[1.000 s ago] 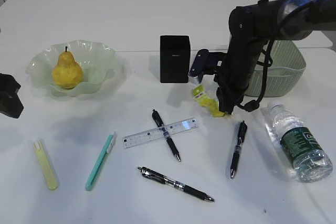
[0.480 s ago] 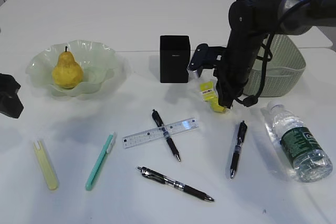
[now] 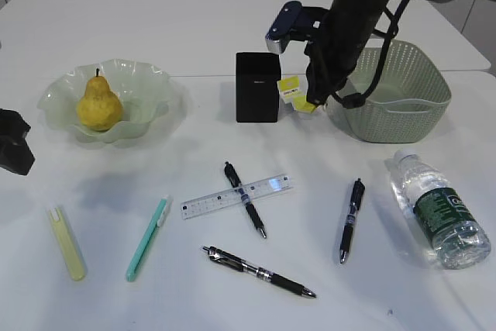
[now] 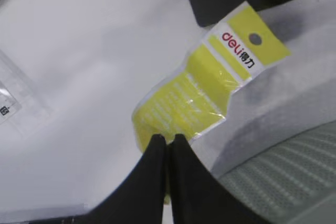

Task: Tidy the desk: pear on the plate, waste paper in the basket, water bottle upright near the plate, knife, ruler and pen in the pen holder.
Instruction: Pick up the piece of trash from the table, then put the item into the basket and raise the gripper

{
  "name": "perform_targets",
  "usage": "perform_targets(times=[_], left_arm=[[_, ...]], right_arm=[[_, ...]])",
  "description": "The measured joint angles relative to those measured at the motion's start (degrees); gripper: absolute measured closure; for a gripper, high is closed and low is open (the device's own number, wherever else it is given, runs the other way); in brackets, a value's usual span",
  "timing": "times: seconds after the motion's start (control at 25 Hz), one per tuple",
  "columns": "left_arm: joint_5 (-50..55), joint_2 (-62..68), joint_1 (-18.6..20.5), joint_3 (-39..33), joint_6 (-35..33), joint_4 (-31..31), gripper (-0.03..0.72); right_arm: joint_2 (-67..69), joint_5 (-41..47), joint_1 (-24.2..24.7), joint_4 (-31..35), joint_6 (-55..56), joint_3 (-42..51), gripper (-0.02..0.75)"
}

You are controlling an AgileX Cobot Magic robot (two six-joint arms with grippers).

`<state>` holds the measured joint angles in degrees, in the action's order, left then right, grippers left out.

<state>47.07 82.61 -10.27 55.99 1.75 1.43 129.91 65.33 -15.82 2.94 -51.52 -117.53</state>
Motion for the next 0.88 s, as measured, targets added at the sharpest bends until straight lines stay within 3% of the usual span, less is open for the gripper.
perform_targets(times=[0.24,0.68,0.88], left_arm=[[0.18,0.00,0.00,0.00,0.00,0.00,0.214],[0.59,0.00,0.00,0.00,0.00,0.00,0.214],[0.63,0.00,0.00,0.00,0.00,0.00,0.214]], right_arm=[[-1.09,1.36,1.54,0.59,1.09,-3.76,0.741],[-6.28,1.37,13.73,2.18,5.21,-3.98,0.741],[-6.05,-1.52,14.56,2.88,6.73,-3.98,0.741]])
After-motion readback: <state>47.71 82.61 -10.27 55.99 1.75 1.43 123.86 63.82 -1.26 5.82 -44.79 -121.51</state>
